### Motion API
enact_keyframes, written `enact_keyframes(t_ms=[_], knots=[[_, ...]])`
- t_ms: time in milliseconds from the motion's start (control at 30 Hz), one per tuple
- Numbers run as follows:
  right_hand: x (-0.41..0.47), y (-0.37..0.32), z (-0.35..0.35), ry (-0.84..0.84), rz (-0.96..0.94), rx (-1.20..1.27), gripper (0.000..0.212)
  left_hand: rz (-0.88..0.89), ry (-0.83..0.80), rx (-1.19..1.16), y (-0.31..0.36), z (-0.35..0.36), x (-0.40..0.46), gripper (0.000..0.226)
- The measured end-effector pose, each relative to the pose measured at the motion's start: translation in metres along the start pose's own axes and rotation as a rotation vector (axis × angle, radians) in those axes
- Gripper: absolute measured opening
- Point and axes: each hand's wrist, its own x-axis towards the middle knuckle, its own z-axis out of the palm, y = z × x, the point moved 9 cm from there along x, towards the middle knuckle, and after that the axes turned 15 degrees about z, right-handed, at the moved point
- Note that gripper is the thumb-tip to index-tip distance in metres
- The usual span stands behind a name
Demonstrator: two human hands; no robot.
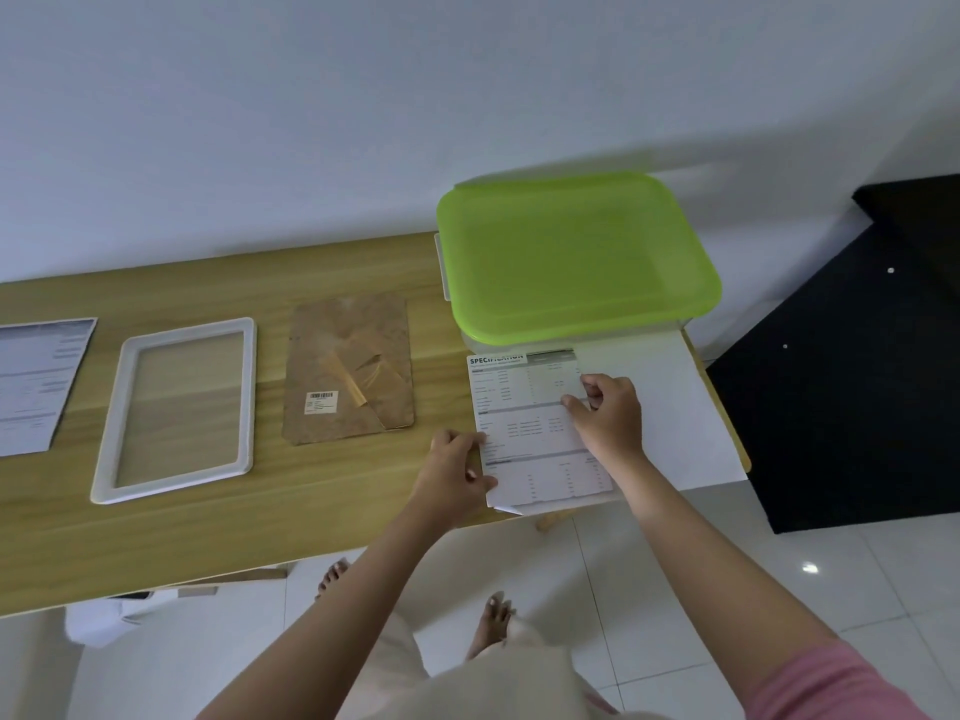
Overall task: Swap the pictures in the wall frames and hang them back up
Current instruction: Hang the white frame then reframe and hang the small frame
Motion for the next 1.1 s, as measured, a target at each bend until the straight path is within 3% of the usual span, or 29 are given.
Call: enact_keyframes(t_ms=[133,267,433,733,1000,1100], knots=[[-0.002,-0.002,0.001,0.016,-0.005,-0.022,0.035,0.009,0.032,-0.040,-0.001,-0.001,-0.004,0.055],[-0.018,-0.014,-0.003,0.151,-0.029,-0.066,0.037,0.025,0.099,-0.085,-0.004,-0.015,-0.014,0.050],[-0.059,-0.061,0.025,0.217,-0.206,-0.003,0.029,0.018,0.257,-0.092,-0.032,-0.070,-0.044,0.050],[-0.135,-0.205,0.161,0.040,-0.434,0.049,0.028,-0.076,0.492,-0.063,-0.139,-0.230,-0.102,0.043],[-0.207,-0.341,0.305,-0.205,-0.469,0.074,0.030,-0.217,0.657,0.035,-0.257,-0.398,-0.153,0.040],[-0.222,-0.382,0.358,-0.283,-0.418,0.069,0.038,-0.272,0.638,0.056,-0.300,-0.440,-0.168,0.041]])
